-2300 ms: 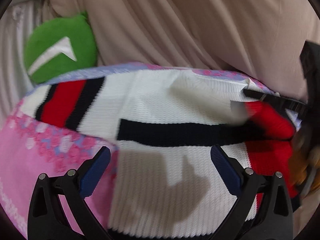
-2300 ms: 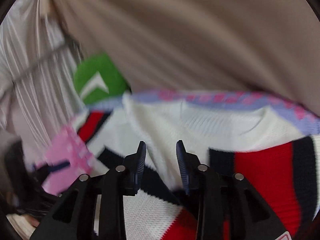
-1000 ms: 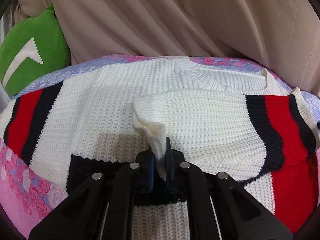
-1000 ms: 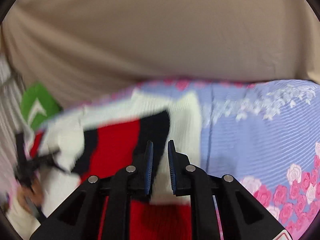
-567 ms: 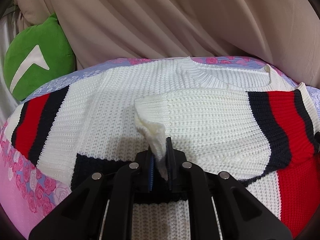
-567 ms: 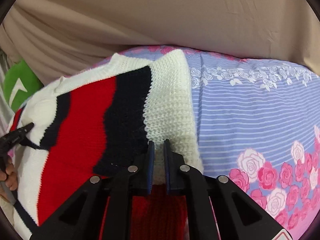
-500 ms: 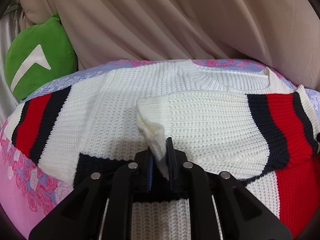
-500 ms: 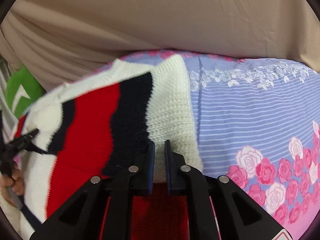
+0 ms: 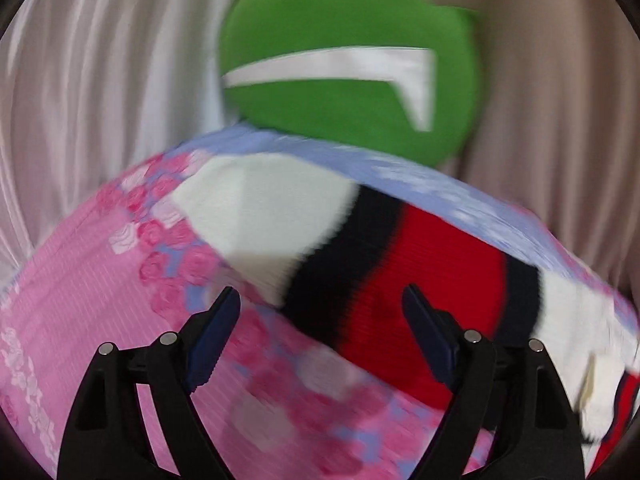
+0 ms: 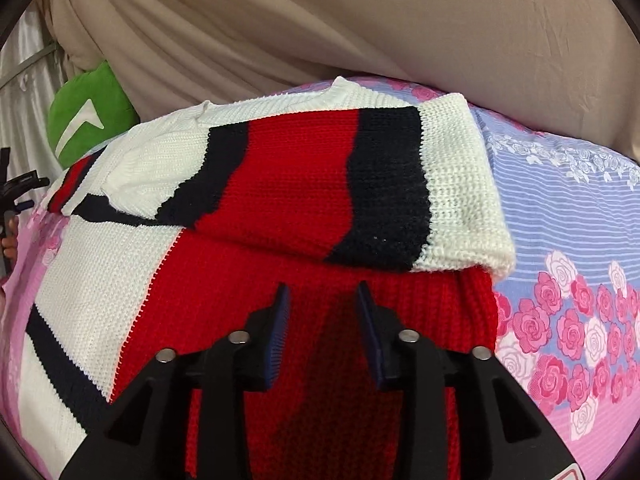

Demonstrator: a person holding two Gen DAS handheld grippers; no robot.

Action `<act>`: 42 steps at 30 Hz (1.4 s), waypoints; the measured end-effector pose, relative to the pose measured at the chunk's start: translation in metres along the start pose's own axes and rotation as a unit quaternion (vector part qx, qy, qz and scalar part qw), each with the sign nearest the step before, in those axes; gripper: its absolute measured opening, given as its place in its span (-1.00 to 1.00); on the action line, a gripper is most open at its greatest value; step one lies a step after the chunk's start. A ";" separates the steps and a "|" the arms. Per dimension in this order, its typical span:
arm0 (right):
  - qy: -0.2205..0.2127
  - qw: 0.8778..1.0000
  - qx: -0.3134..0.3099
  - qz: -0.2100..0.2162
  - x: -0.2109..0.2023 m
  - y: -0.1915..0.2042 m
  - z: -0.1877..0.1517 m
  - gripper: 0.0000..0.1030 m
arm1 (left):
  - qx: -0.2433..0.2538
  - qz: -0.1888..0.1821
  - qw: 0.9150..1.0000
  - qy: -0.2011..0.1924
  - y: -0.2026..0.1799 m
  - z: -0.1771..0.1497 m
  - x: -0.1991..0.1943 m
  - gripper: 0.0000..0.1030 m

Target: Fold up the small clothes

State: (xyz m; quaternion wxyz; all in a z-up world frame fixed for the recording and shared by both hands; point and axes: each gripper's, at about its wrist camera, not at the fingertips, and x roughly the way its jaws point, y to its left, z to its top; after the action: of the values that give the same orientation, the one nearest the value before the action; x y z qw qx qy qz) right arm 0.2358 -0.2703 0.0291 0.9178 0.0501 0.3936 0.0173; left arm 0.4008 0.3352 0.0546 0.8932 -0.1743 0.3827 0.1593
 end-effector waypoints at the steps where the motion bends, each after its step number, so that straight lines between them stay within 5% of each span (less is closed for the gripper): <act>1: 0.000 1.000 0.001 -0.001 0.001 0.000 -0.001 -0.26 | -0.031 -0.007 0.999 0.015 0.017 0.008 0.013 0.54; 3: 0.001 1.000 0.002 -0.004 0.003 0.000 -0.001 -0.22 | -0.084 -0.041 0.995 0.031 0.041 0.017 0.031 0.51; 5: -0.001 1.000 0.004 -0.008 0.004 -0.001 -0.001 -0.14 | -0.118 -0.067 0.990 0.042 0.050 0.022 0.045 0.27; 6: -0.001 1.000 0.005 -0.009 0.004 -0.001 0.000 -0.11 | -0.123 -0.067 0.989 0.042 0.049 0.024 0.048 0.07; 8: -0.003 1.000 0.008 -0.009 0.003 -0.003 -0.001 -0.10 | -0.112 -0.066 0.991 0.039 0.036 0.028 0.047 -0.71; 9: -0.004 1.000 0.010 -0.009 0.003 -0.003 -0.001 -0.10 | -0.103 -0.065 0.992 0.036 0.024 0.030 0.042 -0.84; 13: -0.006 1.000 0.019 -0.004 0.001 -0.006 -0.001 -0.09 | -0.002 -0.075 0.996 -0.047 -0.057 0.034 -0.027 -0.86; 15: -0.009 1.000 0.025 -0.001 0.001 -0.007 -0.001 -0.09 | 0.059 -0.115 0.987 -0.091 -0.109 0.029 -0.074 -0.86; 19: -0.015 0.999 0.037 0.006 -0.001 -0.010 -0.001 -0.01 | 0.186 -0.226 0.948 -0.121 -0.239 -0.024 -0.160 -0.86; 23: -0.020 0.999 0.045 0.018 -0.003 -0.013 -0.001 0.07 | 0.299 -0.288 0.906 -0.081 -0.349 -0.112 -0.181 -0.74; 25: -0.023 0.998 0.051 0.024 -0.005 -0.015 -0.001 0.11 | 0.336 -0.290 0.895 -0.049 -0.389 -0.159 -0.165 -0.09; 26: -0.025 0.998 0.054 0.028 -0.005 -0.016 -0.001 0.13 | 0.345 -0.287 0.893 -0.039 -0.400 -0.181 -0.156 0.08; 31: -0.032 0.996 0.064 0.049 -0.009 -0.021 -0.001 0.19 | 0.342 -0.268 0.900 0.022 -0.382 -0.236 -0.122 0.17; 33: -0.035 0.996 0.065 0.057 -0.010 -0.022 0.000 0.20 | 0.318 -0.272 0.908 0.024 -0.350 -0.222 -0.122 0.20; 37: -0.031 0.992 0.087 0.086 -0.011 -0.029 0.012 0.22 | 0.255 -0.253 0.933 0.005 -0.282 -0.186 -0.126 0.58; 42: -0.015 0.986 0.130 0.101 0.005 -0.040 0.047 0.24 | 0.174 -0.230 0.956 0.051 -0.235 -0.153 -0.090 0.61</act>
State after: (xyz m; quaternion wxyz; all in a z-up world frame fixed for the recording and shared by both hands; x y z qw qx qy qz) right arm 0.2730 -0.3139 0.0540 0.9028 0.2089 0.3713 0.0582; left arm 0.3433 0.0467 0.0669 0.9017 -0.1076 0.3987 -0.1283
